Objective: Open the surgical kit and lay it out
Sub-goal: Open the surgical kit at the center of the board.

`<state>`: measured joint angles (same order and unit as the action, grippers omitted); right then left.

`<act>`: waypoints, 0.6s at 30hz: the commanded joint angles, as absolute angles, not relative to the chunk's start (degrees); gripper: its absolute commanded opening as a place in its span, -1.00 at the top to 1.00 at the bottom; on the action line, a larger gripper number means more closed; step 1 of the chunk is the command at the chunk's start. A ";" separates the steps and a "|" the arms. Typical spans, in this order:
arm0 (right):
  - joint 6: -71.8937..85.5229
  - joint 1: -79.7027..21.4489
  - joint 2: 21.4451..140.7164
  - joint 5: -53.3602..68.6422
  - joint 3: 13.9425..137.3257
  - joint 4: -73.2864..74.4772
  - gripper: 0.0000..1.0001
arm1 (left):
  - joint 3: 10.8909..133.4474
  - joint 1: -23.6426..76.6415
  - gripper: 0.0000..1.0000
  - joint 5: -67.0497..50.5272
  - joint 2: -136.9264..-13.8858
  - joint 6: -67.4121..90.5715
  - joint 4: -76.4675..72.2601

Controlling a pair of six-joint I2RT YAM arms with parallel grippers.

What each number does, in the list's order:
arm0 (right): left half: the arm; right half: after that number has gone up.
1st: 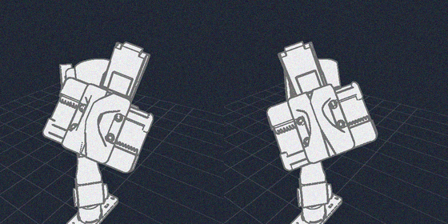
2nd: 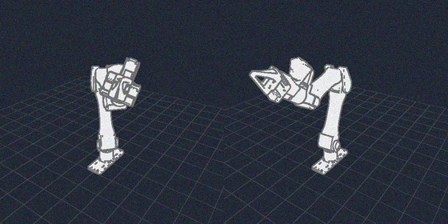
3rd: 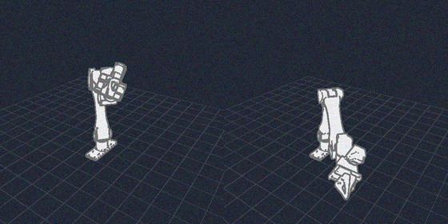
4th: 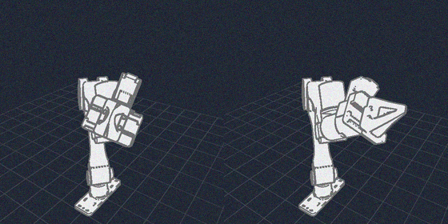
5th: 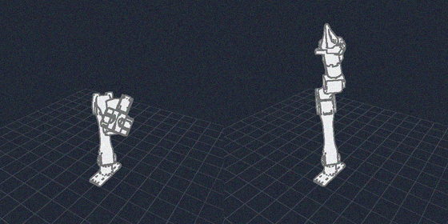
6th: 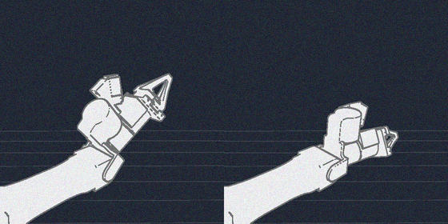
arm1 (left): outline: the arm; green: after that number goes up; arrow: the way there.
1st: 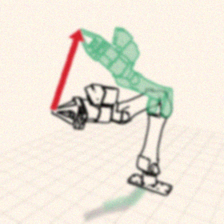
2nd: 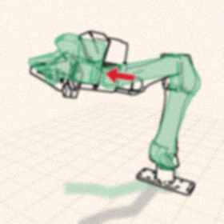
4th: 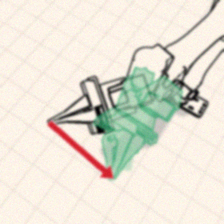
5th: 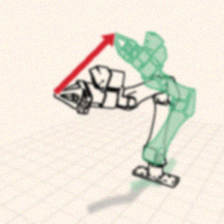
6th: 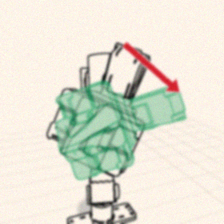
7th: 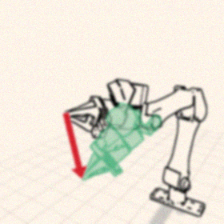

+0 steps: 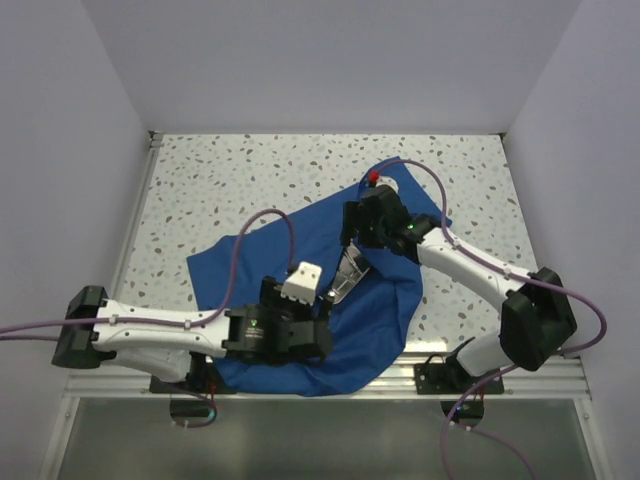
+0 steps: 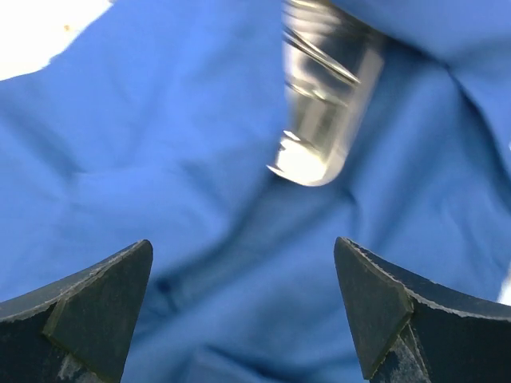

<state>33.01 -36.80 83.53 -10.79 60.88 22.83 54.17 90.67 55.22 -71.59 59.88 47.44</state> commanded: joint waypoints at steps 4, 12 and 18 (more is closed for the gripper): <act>32.52 -36.74 84.64 -16.60 61.79 24.17 -0.97 | 51.51 76.22 -0.99 53.97 -70.49 61.26 51.06; 32.87 -36.83 82.80 -16.00 58.54 23.12 -0.97 | 43.17 51.95 -0.93 41.59 -66.89 33.00 25.44; 32.26 -36.83 81.21 -16.87 57.31 23.82 -0.97 | 40.96 53.08 -0.80 21.05 -67.94 19.00 7.75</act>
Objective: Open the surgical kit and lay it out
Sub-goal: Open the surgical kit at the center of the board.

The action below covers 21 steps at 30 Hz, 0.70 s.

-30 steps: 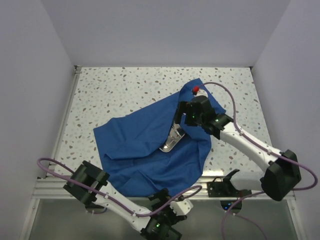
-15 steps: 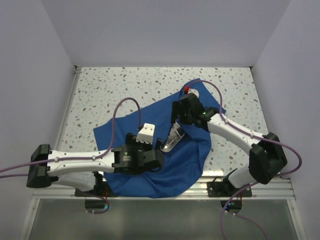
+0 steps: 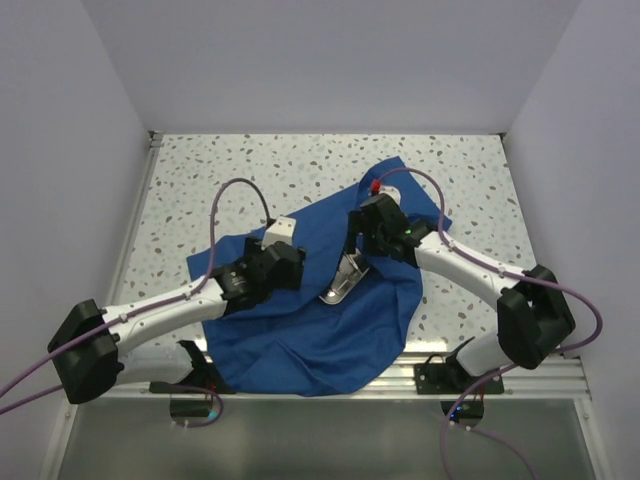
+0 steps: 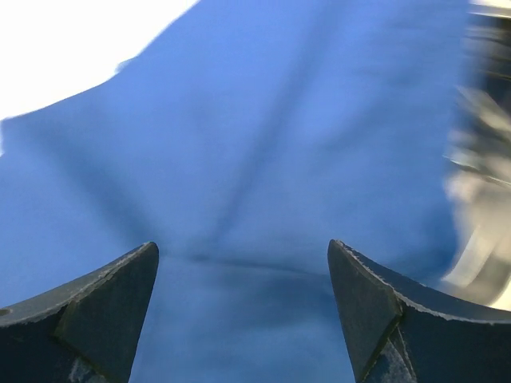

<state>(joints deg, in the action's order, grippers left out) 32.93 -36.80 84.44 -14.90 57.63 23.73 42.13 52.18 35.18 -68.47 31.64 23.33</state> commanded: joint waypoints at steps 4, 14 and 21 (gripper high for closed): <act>32.26 -36.74 80.51 -16.79 56.69 23.55 -0.97 | 40.34 53.88 -0.79 17.41 -68.20 16.70 3.26; 31.82 -36.74 78.05 -16.61 55.64 23.47 -0.97 | 42.90 52.73 -0.79 10.63 -77.25 15.64 4.04; 31.82 -36.83 77.25 -17.58 54.93 23.12 -0.97 | 40.87 52.73 -0.70 7.47 -76.03 17.93 3.25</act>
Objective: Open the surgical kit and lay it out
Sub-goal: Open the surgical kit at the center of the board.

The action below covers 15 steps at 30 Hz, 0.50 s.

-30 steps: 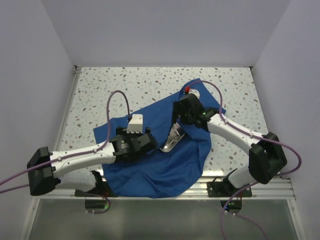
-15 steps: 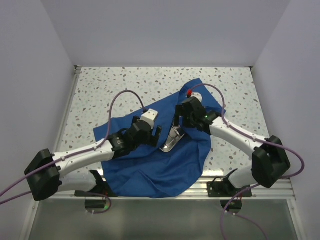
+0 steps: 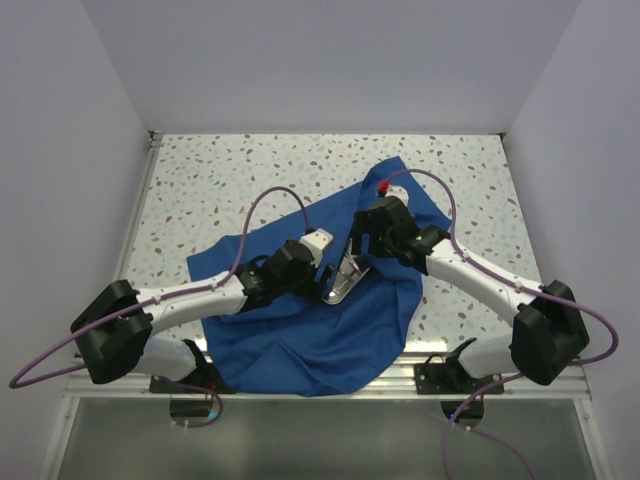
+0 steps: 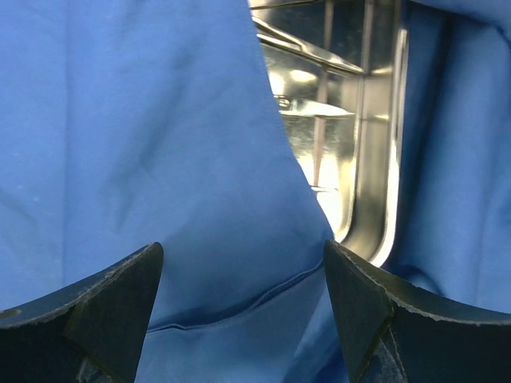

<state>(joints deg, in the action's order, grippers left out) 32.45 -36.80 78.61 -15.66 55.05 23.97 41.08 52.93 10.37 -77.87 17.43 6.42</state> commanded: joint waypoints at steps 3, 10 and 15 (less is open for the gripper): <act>31.90 -36.74 77.61 -17.23 54.93 23.20 -0.97 | 40.69 52.73 -0.67 5.81 -74.01 18.54 3.95; 31.90 -36.74 77.43 -17.31 55.02 23.29 -0.97 | 40.34 52.73 -0.63 2.55 -72.77 19.34 3.96; 31.90 -36.83 77.52 -17.23 55.02 23.29 -0.97 | 40.78 52.73 -0.57 2.55 -76.11 19.60 4.74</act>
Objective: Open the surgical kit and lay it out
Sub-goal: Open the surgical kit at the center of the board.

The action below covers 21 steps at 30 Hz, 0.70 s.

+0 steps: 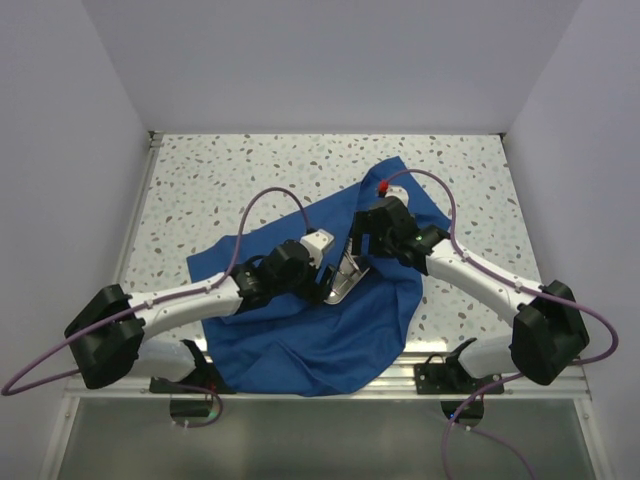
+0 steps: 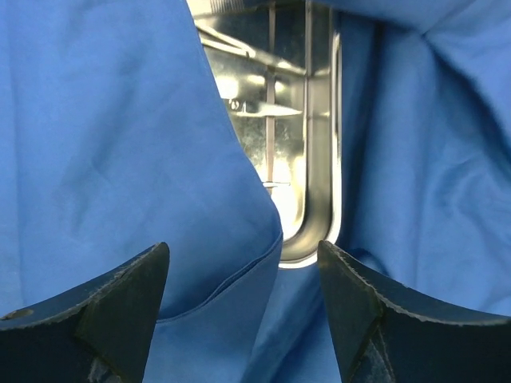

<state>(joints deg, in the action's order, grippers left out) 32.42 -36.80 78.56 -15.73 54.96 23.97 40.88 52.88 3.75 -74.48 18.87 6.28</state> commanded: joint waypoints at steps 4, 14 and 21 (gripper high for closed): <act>31.82 -36.83 77.61 -17.49 54.93 23.29 -0.97 | 40.78 52.73 -0.53 4.22 -78.31 20.47 5.18; 31.99 -36.83 78.75 -17.40 54.84 22.94 -0.97 | 40.34 52.73 0.40 4.92 -78.75 21.53 6.68; 31.90 -36.83 78.75 -17.40 54.76 22.94 -0.97 | 40.17 53.17 1.00 5.10 -79.10 22.32 7.56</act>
<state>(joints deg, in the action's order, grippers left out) 32.34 -36.80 78.63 -15.79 54.94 23.97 40.69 52.93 4.45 -78.74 21.98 6.87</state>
